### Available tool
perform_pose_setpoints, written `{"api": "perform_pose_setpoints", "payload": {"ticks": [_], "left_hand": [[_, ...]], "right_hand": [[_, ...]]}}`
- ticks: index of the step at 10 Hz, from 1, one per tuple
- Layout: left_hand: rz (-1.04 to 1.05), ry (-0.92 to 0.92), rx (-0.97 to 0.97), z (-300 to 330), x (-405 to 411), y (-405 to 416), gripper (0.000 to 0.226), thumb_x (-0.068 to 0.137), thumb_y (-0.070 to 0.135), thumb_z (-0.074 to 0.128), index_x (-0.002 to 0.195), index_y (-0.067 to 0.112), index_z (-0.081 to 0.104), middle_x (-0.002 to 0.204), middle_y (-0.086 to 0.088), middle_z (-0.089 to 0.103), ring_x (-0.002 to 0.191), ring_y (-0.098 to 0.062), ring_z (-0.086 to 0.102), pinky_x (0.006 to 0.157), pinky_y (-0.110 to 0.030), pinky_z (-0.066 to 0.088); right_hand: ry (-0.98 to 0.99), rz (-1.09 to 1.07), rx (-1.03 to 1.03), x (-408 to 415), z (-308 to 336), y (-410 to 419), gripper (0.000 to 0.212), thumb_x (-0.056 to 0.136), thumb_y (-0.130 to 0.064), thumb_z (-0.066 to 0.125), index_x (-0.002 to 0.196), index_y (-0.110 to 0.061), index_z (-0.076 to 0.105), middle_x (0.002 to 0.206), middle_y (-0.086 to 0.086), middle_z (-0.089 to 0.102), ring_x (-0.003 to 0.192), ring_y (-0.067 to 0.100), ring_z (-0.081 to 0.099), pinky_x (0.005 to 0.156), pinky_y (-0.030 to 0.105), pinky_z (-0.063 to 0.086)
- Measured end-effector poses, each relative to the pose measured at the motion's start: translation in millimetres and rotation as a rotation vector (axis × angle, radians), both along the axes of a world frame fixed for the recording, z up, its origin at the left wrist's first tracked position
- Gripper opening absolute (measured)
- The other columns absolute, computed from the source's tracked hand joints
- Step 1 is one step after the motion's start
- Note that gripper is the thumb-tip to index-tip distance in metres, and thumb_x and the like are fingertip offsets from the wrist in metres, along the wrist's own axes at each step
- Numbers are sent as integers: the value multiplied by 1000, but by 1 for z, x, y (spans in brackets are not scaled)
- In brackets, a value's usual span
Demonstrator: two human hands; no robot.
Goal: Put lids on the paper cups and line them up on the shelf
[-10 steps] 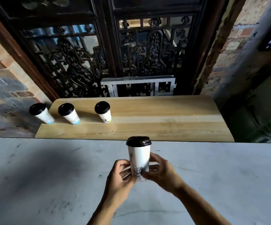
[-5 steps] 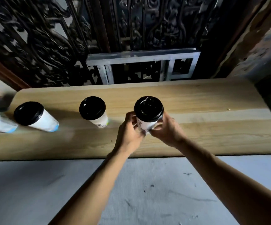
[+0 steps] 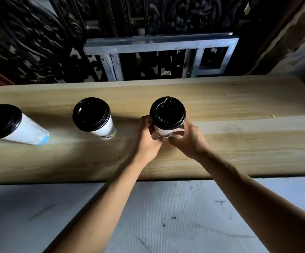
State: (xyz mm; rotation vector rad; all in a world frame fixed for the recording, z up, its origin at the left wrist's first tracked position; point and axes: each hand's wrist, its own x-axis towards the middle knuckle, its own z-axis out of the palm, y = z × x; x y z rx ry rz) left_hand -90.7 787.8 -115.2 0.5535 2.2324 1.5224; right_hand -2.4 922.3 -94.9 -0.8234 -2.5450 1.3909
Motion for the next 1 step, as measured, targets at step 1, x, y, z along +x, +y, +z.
{"api": "perform_pose_setpoints", "payload": {"ticks": [1], "left_hand": [[31,-187,85,0,3,-9,77,70,-6,77,137,11,44,120,-2,65,105,2,66,97,-23,52]], "right_hand": [[-17,-55,-31,10,-6,-13,79,76,-5,71,149,-12,42,140,10,64,118,20,68,93,34,59]]}}
